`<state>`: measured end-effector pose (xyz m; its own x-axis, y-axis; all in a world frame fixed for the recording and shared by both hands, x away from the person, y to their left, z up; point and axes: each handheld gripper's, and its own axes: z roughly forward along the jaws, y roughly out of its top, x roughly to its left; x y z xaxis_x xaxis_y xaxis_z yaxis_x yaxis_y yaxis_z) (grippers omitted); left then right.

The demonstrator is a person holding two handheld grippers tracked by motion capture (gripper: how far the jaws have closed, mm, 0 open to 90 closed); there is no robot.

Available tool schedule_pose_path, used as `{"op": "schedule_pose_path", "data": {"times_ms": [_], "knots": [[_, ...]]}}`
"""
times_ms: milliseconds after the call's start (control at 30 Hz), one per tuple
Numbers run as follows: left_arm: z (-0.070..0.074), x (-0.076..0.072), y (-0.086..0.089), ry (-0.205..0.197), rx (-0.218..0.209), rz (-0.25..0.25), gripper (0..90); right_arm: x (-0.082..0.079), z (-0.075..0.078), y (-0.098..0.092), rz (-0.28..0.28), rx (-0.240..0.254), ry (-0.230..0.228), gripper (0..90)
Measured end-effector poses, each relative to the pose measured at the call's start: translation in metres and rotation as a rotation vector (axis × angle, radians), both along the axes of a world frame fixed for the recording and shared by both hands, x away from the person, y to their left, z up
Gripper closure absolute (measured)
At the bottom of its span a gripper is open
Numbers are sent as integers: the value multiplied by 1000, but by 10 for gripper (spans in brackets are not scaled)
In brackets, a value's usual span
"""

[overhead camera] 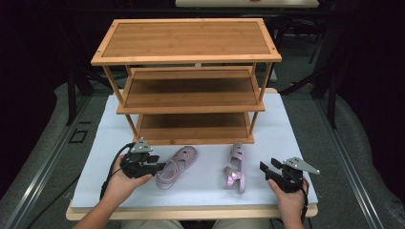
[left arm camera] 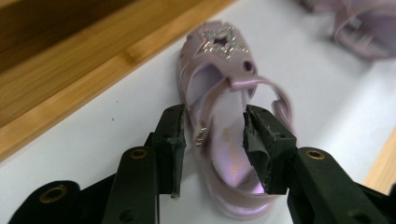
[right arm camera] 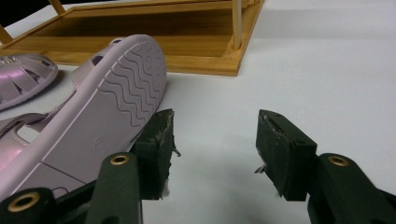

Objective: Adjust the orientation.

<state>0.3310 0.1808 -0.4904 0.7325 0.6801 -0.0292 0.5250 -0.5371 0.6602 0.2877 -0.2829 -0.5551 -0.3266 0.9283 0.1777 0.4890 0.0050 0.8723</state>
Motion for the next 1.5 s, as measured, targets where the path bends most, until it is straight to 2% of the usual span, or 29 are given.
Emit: {"op": "schedule_pose_path", "data": {"times_ms": [67,100,200,233,267,300,333,367,400,433,500,533,567,600,633,667,700,767,833,900,1033,1067,1133,1167,1300,1500], "knots": [[-3,5,-7,28,59,-13,598,0,0,0,-1,2,1,464],[-3,5,-7,28,59,-13,605,0,0,0,-1,2,1,464],[-8,10,-15,59,97,-29,616,1,-1,0,2,5,-1,464],[-9,12,-19,68,134,-32,658,1,-1,0,3,4,-1,464],[-9,12,-19,68,134,-32,689,1,-1,0,3,4,-1,464],[-9,14,-22,84,174,-39,749,1,-2,0,3,4,-2,463],[-9,14,-22,84,174,-39,764,1,-2,0,3,4,-2,463],[-7,15,-25,89,230,-44,784,1,-2,-1,3,5,-2,463],[-6,16,-26,89,254,-51,801,1,-1,-1,3,6,0,463],[-6,16,-26,89,254,-51,811,1,-1,-1,3,6,0,463],[-2,17,-26,104,320,-78,817,0,-1,-2,2,8,6,463],[-2,17,-26,104,320,-78,818,1,-1,-2,0,13,-2,463],[0,17,-25,109,350,-89,818,1,-1,-2,0,13,-2,463],[2,17,-21,131,370,-84,819,0,-1,-2,0,18,-1,463],[2,17,-21,131,370,-84,819,0,-1,-2,0,18,-1,463],[3,18,-15,165,387,-78,819,0,-1,-2,0,21,0,463],[3,18,-15,165,387,-78,819,1,-2,-3,1,18,0,463],[5,22,-6,221,374,-60,817,1,-2,-2,2,24,2,463],[7,25,-4,255,359,-58,812,1,-2,-2,4,24,9,463],[8,27,-5,263,361,-63,791,1,-2,-1,9,22,16,463],[9,35,-13,297,413,-63,733,2,-3,0,9,23,7,462],[9,35,-13,297,413,-63,719,2,-3,0,9,23,7,462],[9,38,-16,327,417,-67,698,2,-3,-1,7,31,11,462],[7,41,-19,344,425,-73,696,2,-3,-2,6,31,18,462],[3,45,-23,367,451,-81,724,1,-3,-2,5,32,17,462],[-2,48,-28,381,477,-95,734,2,-4,-2,7,38,14,462]]}}
